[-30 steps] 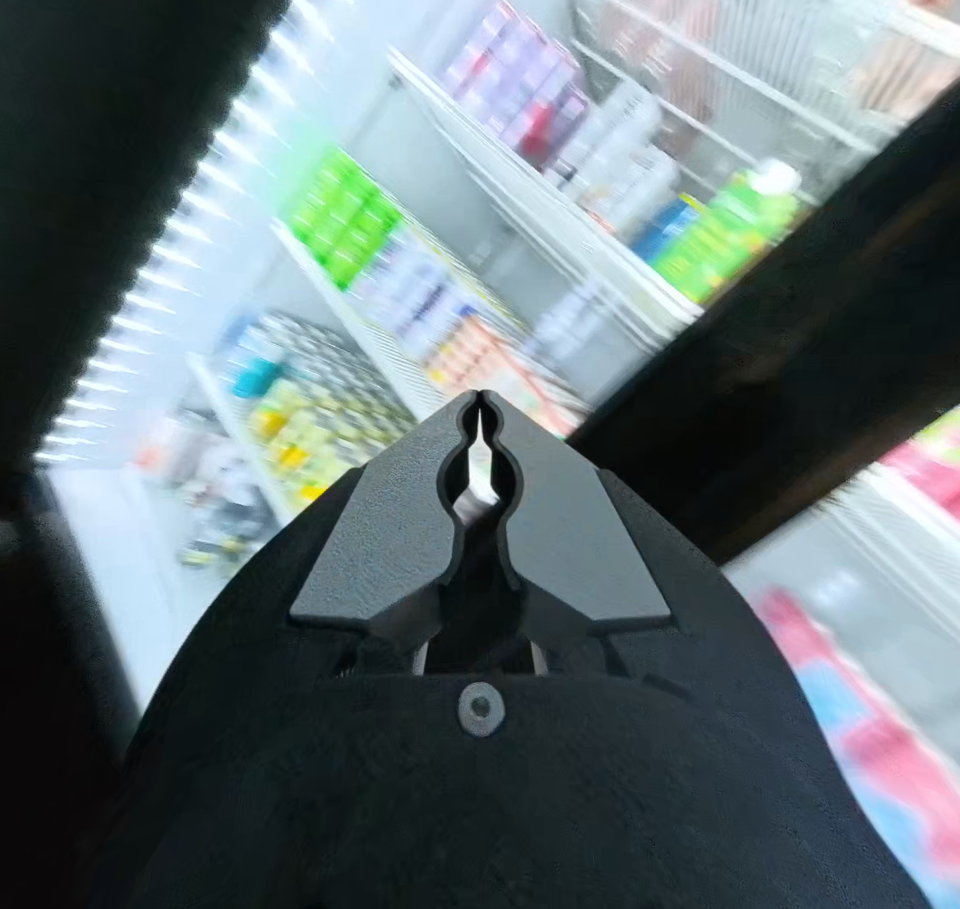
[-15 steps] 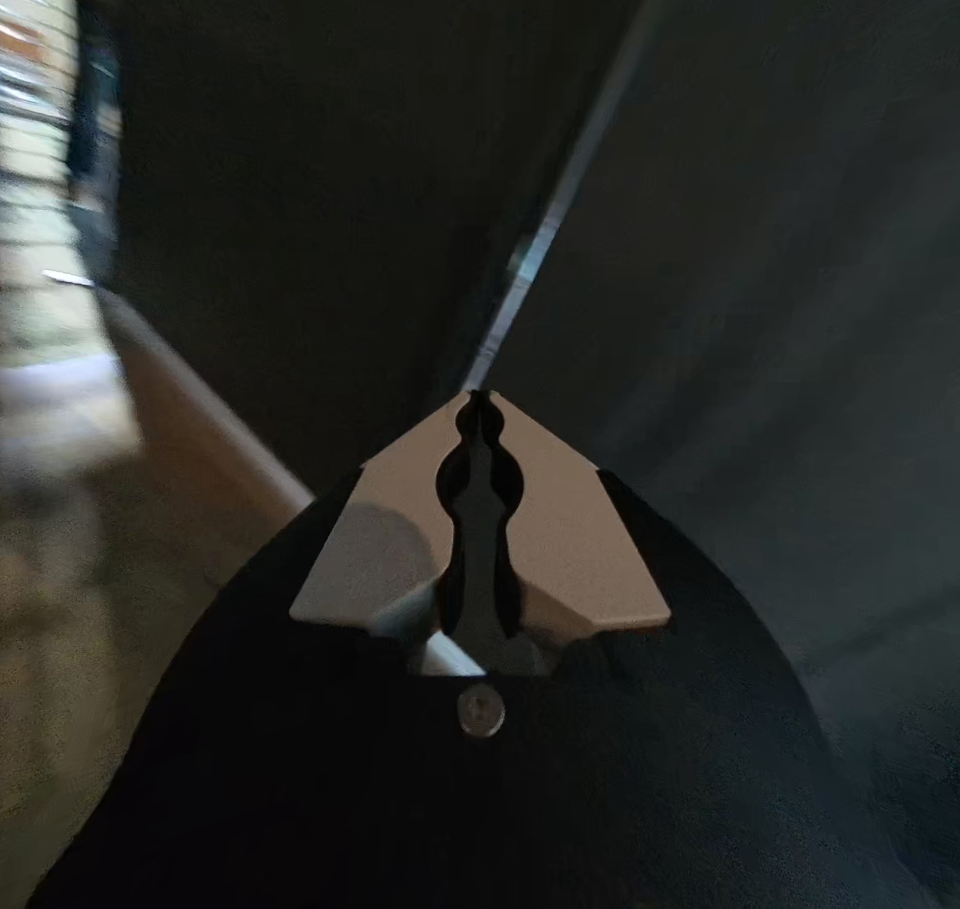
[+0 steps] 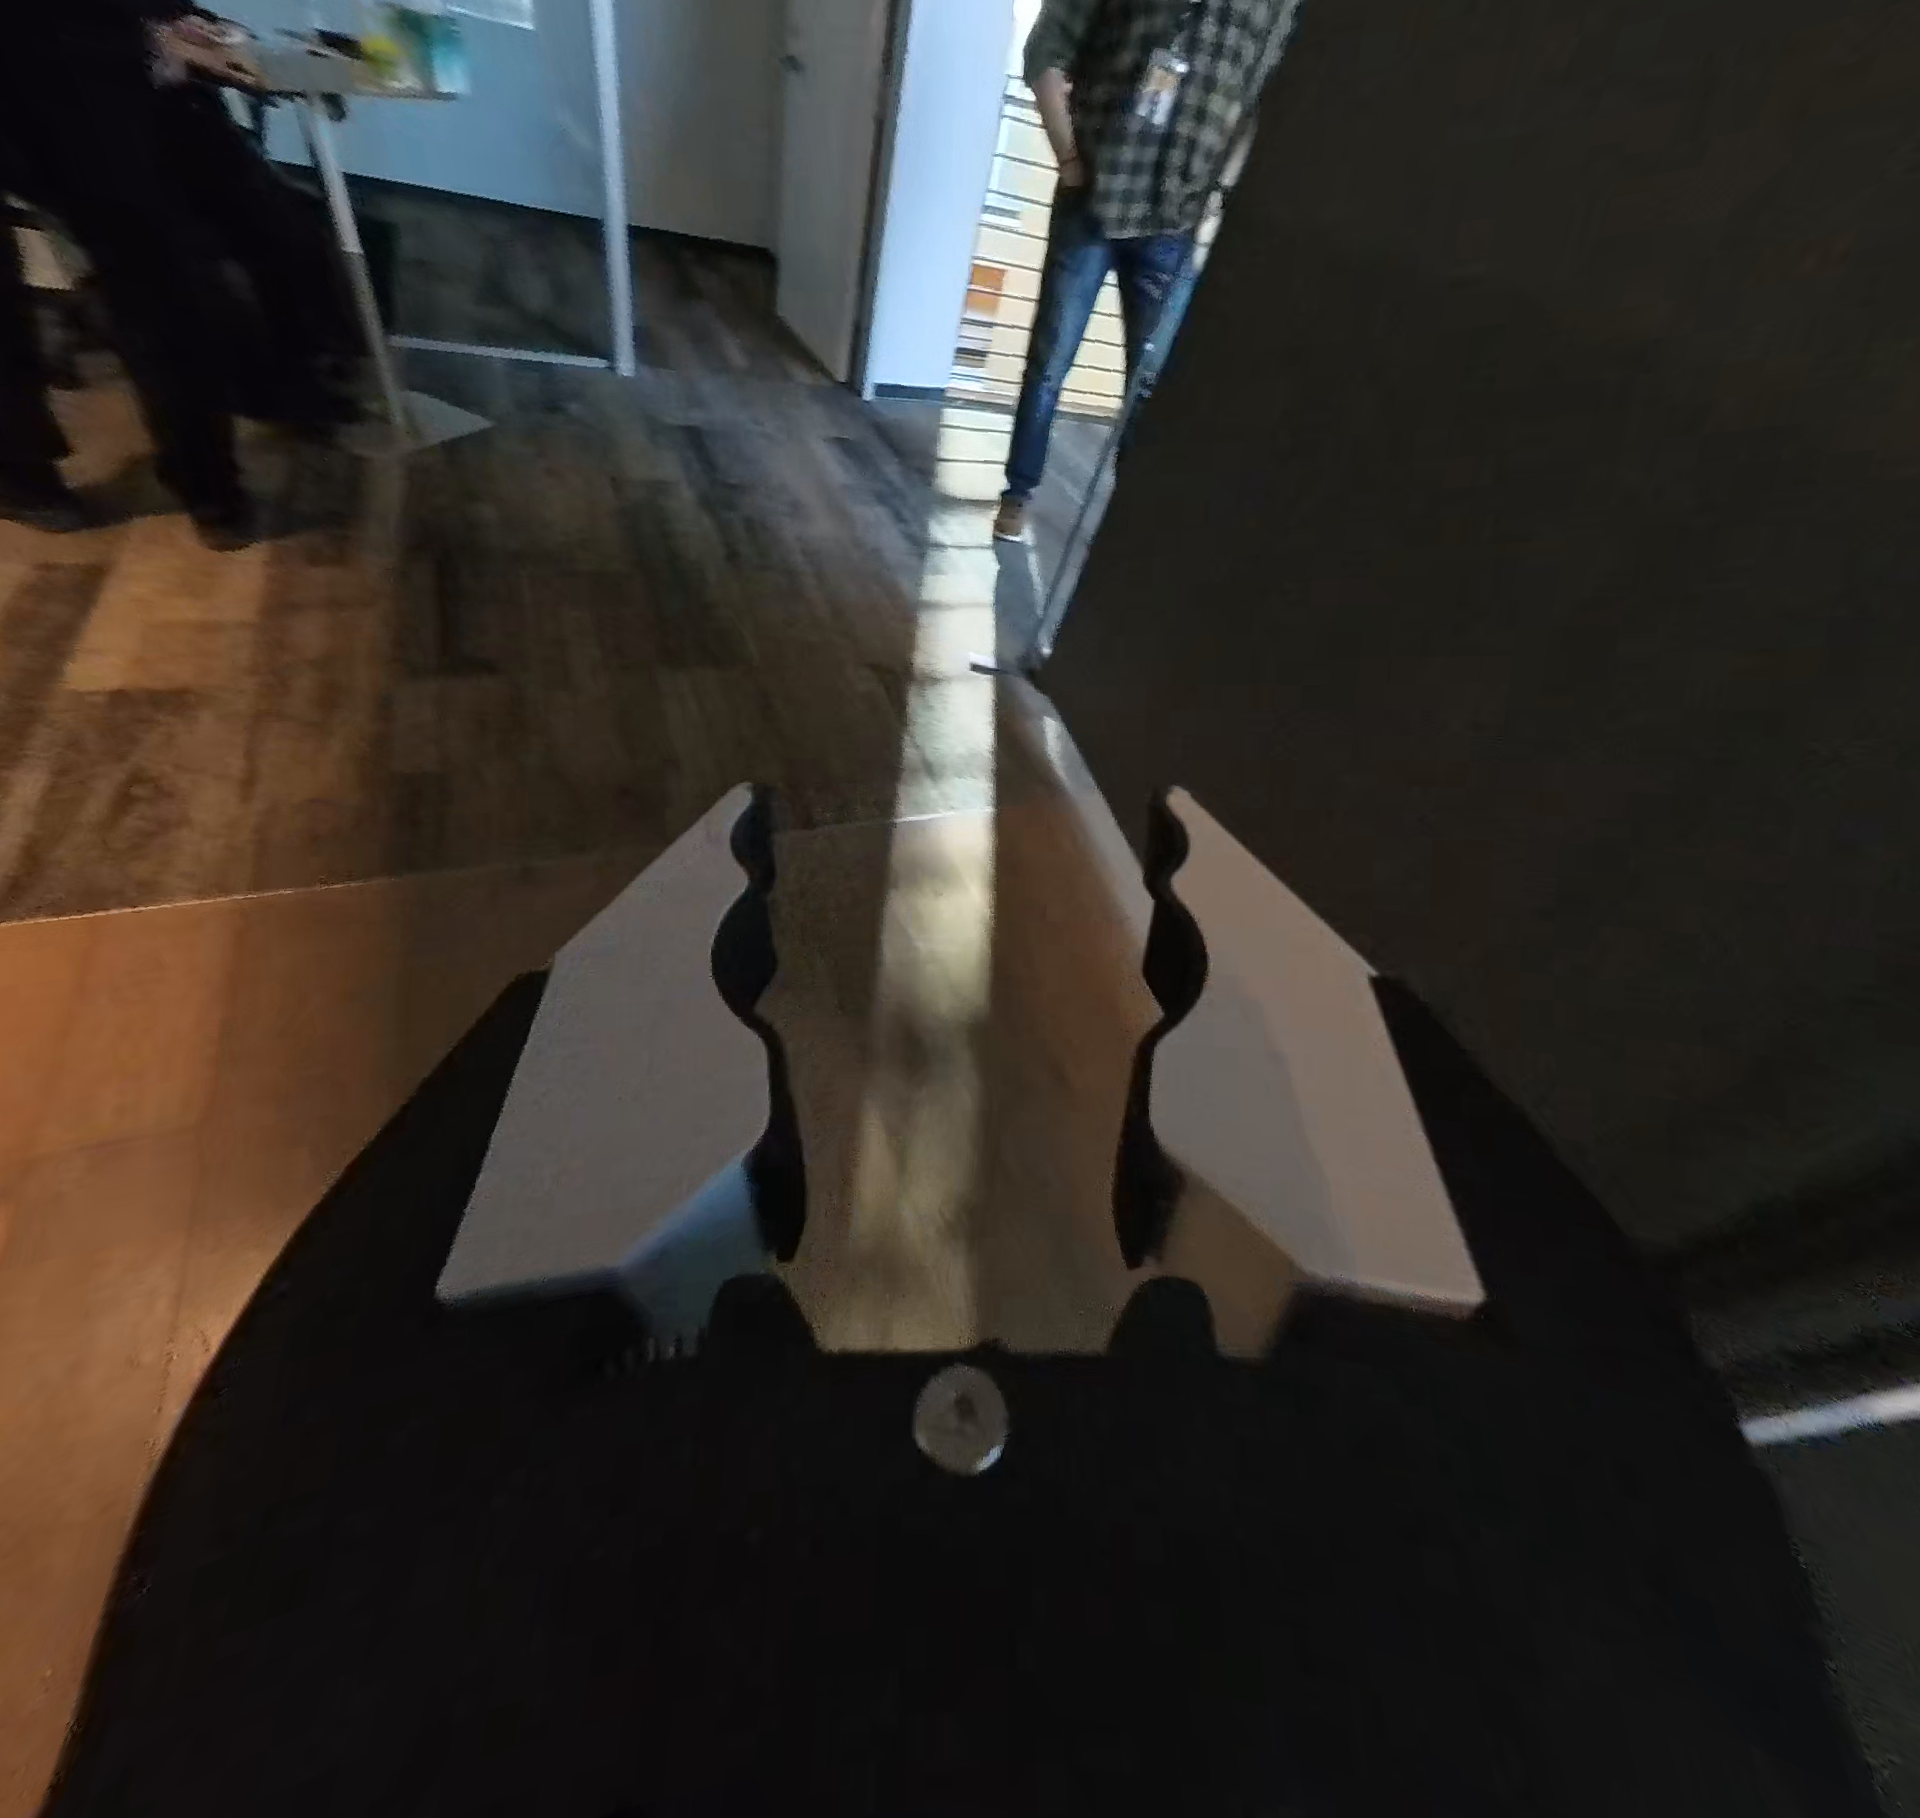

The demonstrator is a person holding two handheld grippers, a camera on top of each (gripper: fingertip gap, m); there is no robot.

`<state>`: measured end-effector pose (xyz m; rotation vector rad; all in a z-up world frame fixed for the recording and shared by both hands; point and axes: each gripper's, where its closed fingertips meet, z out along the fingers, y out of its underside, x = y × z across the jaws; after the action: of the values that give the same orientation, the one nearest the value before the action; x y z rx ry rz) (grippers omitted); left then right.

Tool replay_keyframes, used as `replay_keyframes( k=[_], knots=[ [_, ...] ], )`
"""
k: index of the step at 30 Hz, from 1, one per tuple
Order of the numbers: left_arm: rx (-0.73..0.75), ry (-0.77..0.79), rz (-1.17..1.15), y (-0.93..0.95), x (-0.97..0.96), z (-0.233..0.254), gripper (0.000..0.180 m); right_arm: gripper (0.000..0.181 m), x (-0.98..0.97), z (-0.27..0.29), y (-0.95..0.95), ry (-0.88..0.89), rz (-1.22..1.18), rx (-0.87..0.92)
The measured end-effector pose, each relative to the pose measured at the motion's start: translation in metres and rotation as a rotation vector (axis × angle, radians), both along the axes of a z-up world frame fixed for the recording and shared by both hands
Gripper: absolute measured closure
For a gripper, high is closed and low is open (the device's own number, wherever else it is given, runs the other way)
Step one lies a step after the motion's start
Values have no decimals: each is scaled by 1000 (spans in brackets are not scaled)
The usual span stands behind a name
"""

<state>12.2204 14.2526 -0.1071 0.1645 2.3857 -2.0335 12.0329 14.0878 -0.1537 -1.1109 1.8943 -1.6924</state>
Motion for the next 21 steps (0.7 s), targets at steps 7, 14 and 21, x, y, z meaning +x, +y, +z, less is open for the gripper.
replay_keyframes(
  k=[7,14,21],
  knots=[
    [67,46,216,-55,153,-45,89,83,157,-29,-82,20,179,18],
    [58,148,462,-124,318,-53,71,60,361,-41,-180,-70,348,156],
    [70,114,589,-187,464,-36,64,56,538,-18,-248,-56,524,104]
  ],
)
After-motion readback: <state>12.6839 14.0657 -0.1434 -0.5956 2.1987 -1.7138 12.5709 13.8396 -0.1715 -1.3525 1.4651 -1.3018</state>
